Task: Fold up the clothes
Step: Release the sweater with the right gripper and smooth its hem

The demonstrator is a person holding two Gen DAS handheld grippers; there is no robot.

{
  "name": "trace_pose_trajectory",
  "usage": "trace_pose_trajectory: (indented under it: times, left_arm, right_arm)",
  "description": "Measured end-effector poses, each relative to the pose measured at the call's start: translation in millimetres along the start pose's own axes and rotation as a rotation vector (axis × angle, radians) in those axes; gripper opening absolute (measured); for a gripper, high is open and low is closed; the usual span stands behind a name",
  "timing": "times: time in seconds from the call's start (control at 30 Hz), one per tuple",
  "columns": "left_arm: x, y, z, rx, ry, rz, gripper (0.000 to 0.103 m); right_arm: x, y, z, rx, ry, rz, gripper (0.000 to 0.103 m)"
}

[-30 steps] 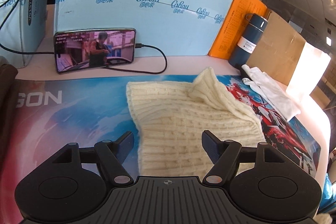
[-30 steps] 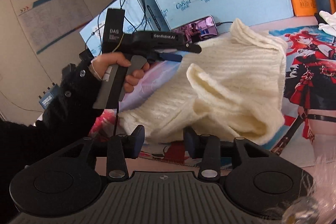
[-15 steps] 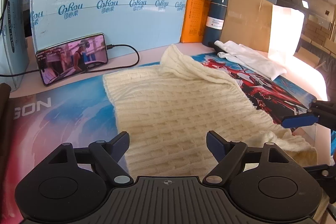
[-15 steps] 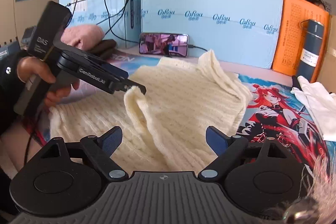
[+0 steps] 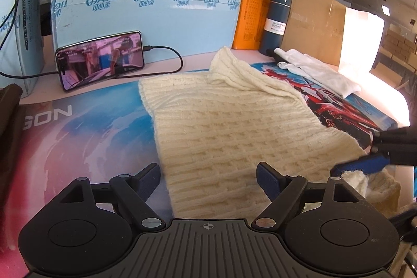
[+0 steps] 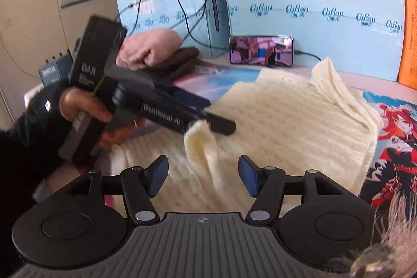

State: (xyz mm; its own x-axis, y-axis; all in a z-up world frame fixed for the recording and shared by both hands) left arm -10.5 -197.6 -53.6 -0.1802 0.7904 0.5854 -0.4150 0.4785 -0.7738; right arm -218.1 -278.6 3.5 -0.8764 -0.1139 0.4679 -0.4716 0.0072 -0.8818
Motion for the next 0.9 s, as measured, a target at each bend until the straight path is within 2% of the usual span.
trace_pose_trajectory:
  times: [0.03, 0.17, 0.23, 0.3, 0.33, 0.37, 0.5, 0.57, 0.6, 0.63, 0.7, 0.77, 0.83, 0.9]
  left_arm:
    - [0, 0, -1, 0.005, 0.002, 0.001, 0.083]
    - [-2, 2, -3, 0.013, 0.007, -0.003, 0.085]
    - [-2, 3, -1, 0.0, 0.008, -0.003, 0.087]
    - [-2, 3, 1, -0.007, 0.011, -0.003, 0.088]
    - [-2, 3, 0, -0.004, 0.014, -0.003, 0.088]
    - [-2, 3, 0, 0.0, 0.017, -0.002, 0.088]
    - [-1, 2, -4, 0.021, 0.03, 0.002, 0.089]
    - [0, 2, -5, 0.031, 0.039, 0.003, 0.089]
    - [0, 2, -5, 0.035, 0.041, 0.004, 0.089]
    - [0, 2, -5, 0.038, 0.044, 0.004, 0.089]
    - [0, 1, -6, 0.045, 0.047, 0.006, 0.089]
    - [1, 1, -7, 0.053, 0.049, 0.009, 0.089]
    - [0, 0, -7, 0.057, 0.049, 0.01, 0.089]
    - [0, 0, -7, 0.057, 0.049, 0.01, 0.089]
  right_arm:
    - [5, -7, 10, -0.019, -0.004, 0.042, 0.073]
    - [16, -34, 66, -0.178, -0.001, 0.2, 0.075]
    - [6, -43, 97, -0.236, 0.13, 0.222, 0.075]
    - [-16, -51, 123, -0.277, 0.299, 0.173, 0.074]
    - [-29, -53, 135, -0.295, 0.361, 0.143, 0.074]
    - [-42, -55, 145, -0.306, 0.386, 0.122, 0.074]
    - [-84, -57, 174, -0.384, 0.401, 0.051, 0.074]
    - [-99, -54, 174, -0.382, 0.38, 0.026, 0.073]
    - [-106, -53, 173, -0.375, 0.368, 0.015, 0.068]
    - [-110, -52, 169, -0.346, 0.366, 0.011, 0.047]
    - [-113, -50, 156, -0.253, 0.375, 0.01, 0.017]
    - [-112, -50, 146, -0.203, 0.416, 0.02, 0.012]
    - [-104, -56, 136, -0.117, 0.547, 0.067, 0.012]
    - [-106, -62, 120, 0.035, 0.645, 0.045, 0.012]
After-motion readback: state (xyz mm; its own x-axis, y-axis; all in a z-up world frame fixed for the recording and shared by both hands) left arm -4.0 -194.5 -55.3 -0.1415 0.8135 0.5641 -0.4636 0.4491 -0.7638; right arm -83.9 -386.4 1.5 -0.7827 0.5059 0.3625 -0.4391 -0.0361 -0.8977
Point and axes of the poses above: each gripper's, at about its wrist camera, not at the fingertips, and x roughly against the way its jaws point, z to its right, y to its underside, the point moved 3 cm from there along -x, roughly the way its jaws point, and after that the axes turned 8 degrees about x, right-handed, at the moved point
